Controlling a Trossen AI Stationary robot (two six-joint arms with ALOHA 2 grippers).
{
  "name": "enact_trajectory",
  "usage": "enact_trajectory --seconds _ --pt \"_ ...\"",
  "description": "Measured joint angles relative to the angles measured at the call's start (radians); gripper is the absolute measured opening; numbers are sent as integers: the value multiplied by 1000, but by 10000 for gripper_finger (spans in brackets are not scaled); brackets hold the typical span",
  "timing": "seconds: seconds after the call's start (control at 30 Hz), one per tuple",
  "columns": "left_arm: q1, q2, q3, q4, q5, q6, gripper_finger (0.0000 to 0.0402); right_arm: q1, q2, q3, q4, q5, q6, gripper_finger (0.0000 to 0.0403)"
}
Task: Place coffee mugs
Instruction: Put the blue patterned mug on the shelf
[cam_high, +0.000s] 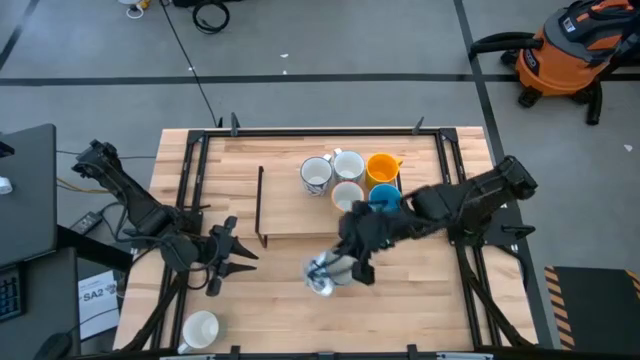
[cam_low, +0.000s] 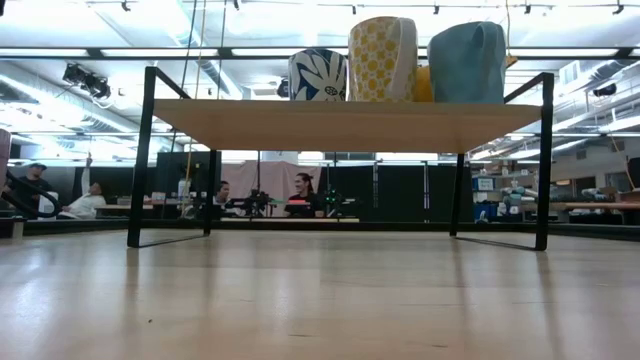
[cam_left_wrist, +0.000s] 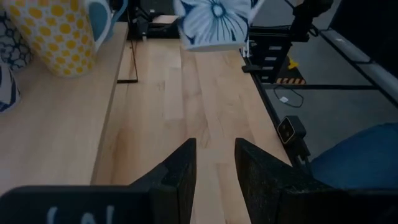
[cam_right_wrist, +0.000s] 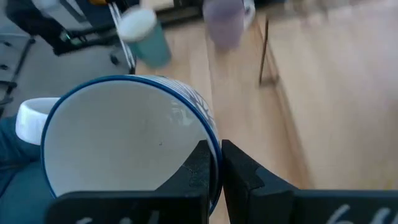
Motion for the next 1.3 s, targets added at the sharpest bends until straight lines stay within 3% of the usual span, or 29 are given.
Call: enact_trajectory --seconds 0.2,0.5,0.63,0.87,0.97,1.13,1.3 --pt "0 0 0 4 -21 11 117 -119 0 4 111 -120 -163 24" --pt "0 0 0 4 -23 12 117 -206 2 155 25 -113 -278 24" --pt "0 0 0 7 -23 13 117 -232 57 281 -39 -113 -307 24" --pt "0 0 0 14 -23 13 117 -251 293 627 -262 -114 -437 24" --pt "0 0 0 12 -23 12 117 -268 300 566 -243 -114 -494 24" --pt "0 1 0 12 -23 11 117 -300 322 572 -347 -39 -504 25" --pt "0 0 0 10 -23 12 117 -330 346 571 -374 -39 -511 25"
